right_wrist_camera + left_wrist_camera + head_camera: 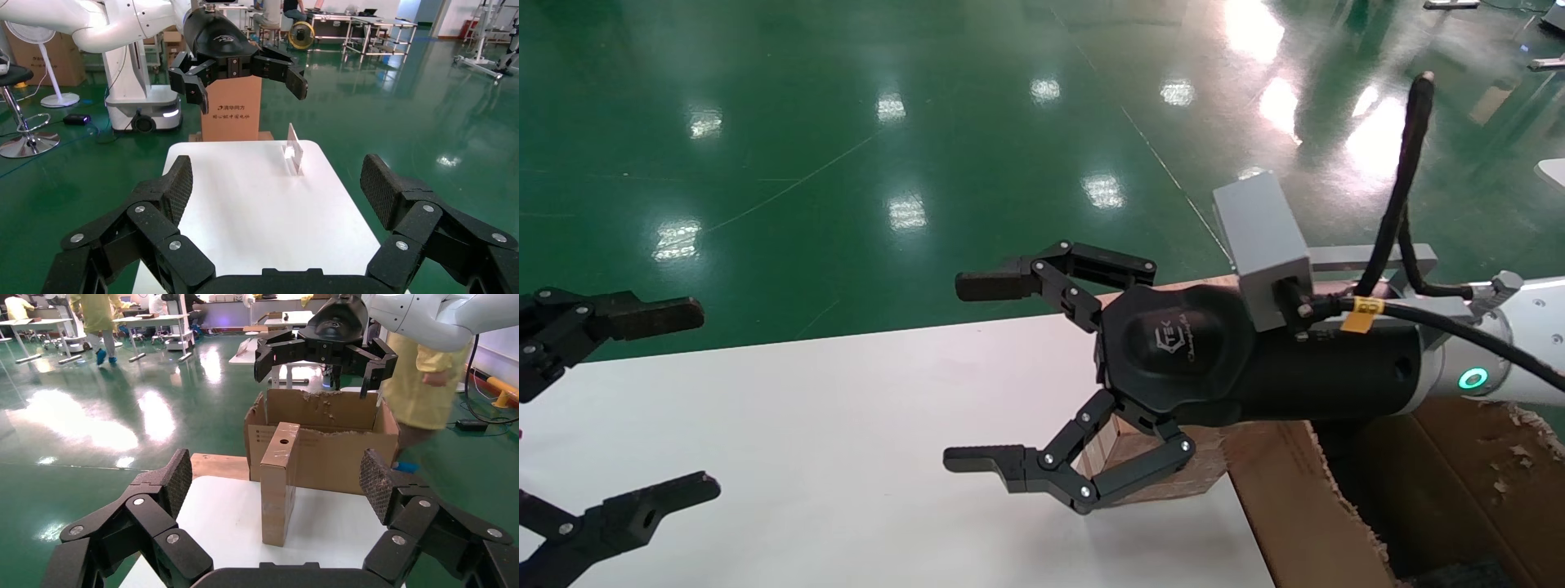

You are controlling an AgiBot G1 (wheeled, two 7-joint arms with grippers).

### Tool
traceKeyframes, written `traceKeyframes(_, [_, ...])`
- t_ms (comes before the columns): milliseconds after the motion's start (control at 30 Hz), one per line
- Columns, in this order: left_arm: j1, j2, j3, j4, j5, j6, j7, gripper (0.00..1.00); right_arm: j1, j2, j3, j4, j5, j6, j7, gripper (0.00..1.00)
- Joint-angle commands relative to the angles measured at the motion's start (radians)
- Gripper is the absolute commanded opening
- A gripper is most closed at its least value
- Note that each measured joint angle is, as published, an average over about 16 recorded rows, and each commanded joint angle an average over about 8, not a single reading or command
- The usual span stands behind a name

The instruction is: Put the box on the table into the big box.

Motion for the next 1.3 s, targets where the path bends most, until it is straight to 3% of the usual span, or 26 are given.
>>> traceKeyframes(33, [0.000,0.000,0.000,0.000,0.000,0.000,0.000,1.00,0.000,0.000,0.000,0.000,0.000,0.000,0.000,1.00])
traceKeyframes(700, [0.000,0.000,0.000,0.000,0.000,0.000,0.000,1.00,0.013,0.010,-0.005,-0.003,-0.015,-0.010,0.008,1.00])
traceKeyframes(1033, [0.000,0.000,0.000,0.000,0.000,0.000,0.000,1.00,0.177,0.092,-0.090,-0.087,-0.139,-0.093,0.045,1.00])
traceKeyframes(1300, [0.000,0.000,0.000,0.000,0.000,0.000,0.000,1.00,0.306,0.193,-0.223,-0.154,-0.244,-0.095,0.042,1.00])
